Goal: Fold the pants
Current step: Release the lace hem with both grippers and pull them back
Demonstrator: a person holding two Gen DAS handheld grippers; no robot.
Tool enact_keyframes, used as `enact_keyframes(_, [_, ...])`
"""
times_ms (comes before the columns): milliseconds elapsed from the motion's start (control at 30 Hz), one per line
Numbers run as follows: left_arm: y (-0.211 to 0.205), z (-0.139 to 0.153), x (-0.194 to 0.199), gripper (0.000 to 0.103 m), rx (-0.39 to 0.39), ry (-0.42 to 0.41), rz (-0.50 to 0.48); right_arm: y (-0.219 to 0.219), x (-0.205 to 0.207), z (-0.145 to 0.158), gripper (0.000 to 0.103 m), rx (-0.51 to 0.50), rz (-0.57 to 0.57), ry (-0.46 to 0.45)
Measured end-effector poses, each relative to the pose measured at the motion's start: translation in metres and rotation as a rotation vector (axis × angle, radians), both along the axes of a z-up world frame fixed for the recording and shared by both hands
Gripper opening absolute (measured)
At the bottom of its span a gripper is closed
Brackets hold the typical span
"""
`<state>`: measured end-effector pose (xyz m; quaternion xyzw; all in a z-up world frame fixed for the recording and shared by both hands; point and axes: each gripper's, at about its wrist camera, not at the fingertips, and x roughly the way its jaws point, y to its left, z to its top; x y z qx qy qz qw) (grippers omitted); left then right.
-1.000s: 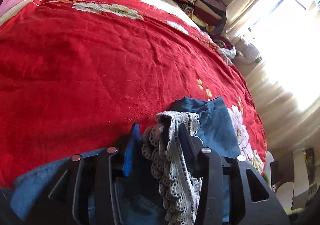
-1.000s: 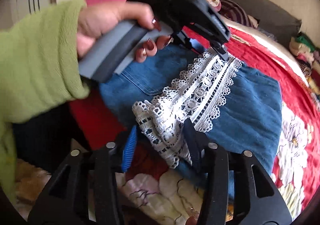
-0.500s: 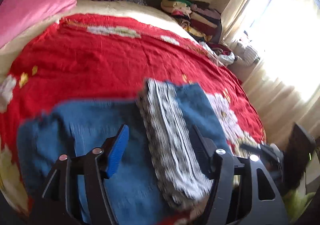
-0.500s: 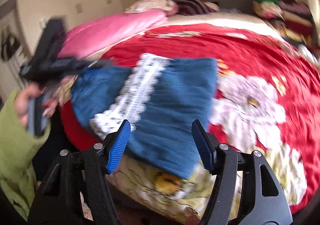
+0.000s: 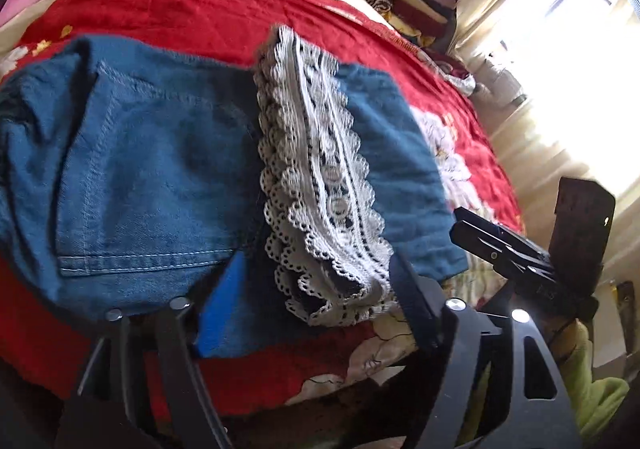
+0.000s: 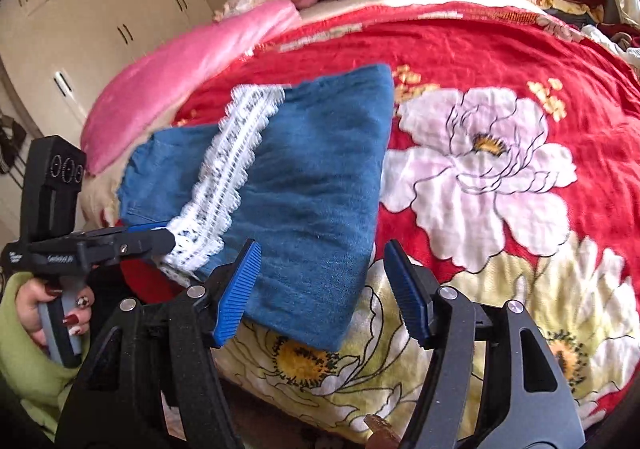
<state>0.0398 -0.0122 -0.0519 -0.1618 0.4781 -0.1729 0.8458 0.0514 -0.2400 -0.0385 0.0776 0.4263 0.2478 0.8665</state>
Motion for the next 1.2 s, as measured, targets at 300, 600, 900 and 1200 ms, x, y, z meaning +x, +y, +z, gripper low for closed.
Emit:
enact_keyframes(300, [-0.015, 0.006, -0.011, 0.02, 0.117, -0.026, -0.034, 0.012, -0.007, -0.007, 0.012, -0.019, 0.062, 0.023])
enact_keyframes(600, [-0.011, 0.003, -0.015, 0.031, 0.148, -0.037, -0.038, 0.006, -0.007, -0.015, 0.027, -0.082, 0.012, 0.031])
enact_keyframes(900, [-0.009, 0.017, -0.024, 0.049, 0.184, -0.07, -0.036, -0.01, -0.008, -0.004, 0.061, -0.096, -0.069, -0.001])
enact_keyframes(1200, [-0.003, 0.032, -0.035, 0.065, 0.2, -0.109, -0.019, -0.025, -0.015, 0.015, 0.081, -0.086, -0.136, -0.045])
